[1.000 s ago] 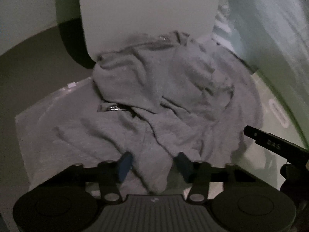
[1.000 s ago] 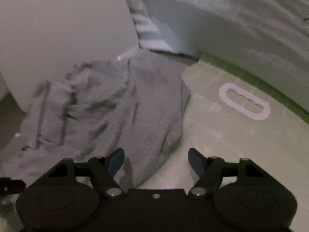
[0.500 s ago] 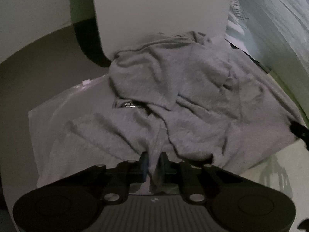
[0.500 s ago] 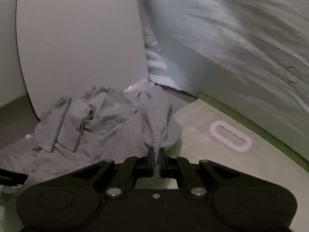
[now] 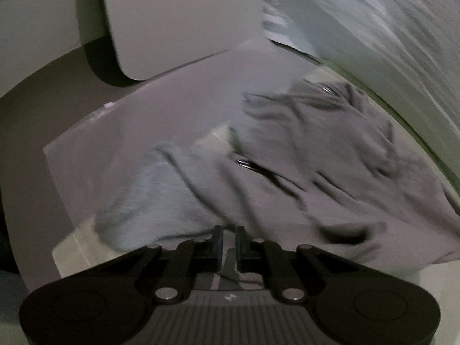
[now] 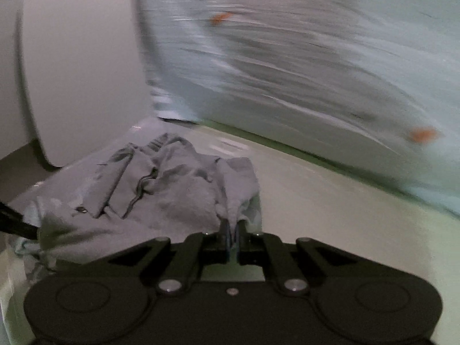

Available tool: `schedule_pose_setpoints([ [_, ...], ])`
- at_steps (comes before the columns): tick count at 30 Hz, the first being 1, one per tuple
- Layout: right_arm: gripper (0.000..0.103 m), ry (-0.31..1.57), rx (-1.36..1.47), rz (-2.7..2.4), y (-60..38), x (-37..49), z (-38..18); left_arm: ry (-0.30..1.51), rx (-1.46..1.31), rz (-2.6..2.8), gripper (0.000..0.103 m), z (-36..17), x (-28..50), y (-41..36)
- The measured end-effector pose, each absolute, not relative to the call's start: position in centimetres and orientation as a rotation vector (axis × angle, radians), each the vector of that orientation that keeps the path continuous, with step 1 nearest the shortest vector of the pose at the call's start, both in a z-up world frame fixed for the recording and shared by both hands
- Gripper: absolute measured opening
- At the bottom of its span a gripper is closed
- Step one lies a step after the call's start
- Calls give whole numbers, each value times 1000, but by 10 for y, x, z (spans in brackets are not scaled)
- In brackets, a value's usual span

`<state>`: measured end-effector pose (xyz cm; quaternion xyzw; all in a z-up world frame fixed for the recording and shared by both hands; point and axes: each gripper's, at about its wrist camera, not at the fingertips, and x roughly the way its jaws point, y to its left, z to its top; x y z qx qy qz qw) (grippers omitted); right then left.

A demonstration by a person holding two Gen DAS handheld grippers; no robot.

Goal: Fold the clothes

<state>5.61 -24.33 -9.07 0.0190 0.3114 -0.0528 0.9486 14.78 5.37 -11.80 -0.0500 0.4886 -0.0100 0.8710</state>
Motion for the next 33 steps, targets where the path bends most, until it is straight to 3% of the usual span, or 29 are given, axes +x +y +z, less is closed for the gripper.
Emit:
schedule_pose_setpoints([
  [13, 4, 785, 58, -577, -365, -176, -92, 1054, -16, -236, 11, -124, 32, -23],
  [18, 6, 797, 149, -572, -377, -222, -93, 1075, -28, -279, 25, -127, 4, -47],
  [20, 9, 798, 117, -563, -373, -227, -92, 1081, -39, -291, 31, -130, -3, -54],
  [22, 20, 803, 64, -560, -369, -226, -91, 1075, -37, -316, 34, -131, -8, -61],
  [27, 43, 776, 63, -577, -388, -226, -86, 1063, -44, -379, 53, -128, -21, -79],
  [29, 47, 773, 78, -574, -396, -225, -87, 1067, -41, -386, 61, -129, -25, -88],
  [33, 62, 751, 130, -522, -412, -207, -87, 1094, -40, -386, 68, -136, -24, -101],
])
